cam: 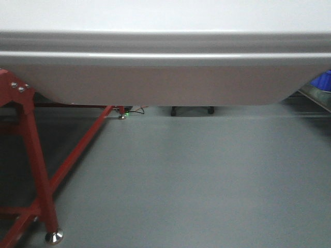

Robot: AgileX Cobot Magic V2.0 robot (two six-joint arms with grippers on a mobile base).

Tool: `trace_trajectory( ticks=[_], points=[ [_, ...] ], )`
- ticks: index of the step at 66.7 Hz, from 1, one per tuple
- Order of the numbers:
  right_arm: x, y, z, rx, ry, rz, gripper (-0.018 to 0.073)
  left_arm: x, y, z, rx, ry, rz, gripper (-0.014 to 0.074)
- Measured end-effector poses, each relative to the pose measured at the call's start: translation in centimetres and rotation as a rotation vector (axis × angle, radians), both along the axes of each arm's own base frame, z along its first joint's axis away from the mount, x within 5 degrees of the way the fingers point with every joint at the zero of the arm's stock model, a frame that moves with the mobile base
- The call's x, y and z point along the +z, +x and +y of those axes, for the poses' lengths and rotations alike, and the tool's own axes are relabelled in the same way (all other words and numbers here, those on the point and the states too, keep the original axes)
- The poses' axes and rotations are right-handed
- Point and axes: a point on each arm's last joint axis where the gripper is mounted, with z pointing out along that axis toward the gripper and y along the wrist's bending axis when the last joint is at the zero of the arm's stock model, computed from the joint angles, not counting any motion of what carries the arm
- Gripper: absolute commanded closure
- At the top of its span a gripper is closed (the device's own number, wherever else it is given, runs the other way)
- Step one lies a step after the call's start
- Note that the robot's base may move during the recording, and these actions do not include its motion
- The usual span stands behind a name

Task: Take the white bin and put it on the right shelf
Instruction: 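Carry the bin with both grippers past the red tables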

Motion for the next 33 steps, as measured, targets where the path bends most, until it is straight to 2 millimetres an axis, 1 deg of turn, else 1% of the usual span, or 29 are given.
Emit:
trace_trajectory(
  ticks=[33],
  points=[
    [0.00,0.00,0.00,0.000,0.000,0.000,0.0219,0.00,0.00,0.00,0.000,0.000,0.000,0.0411]
  ],
)
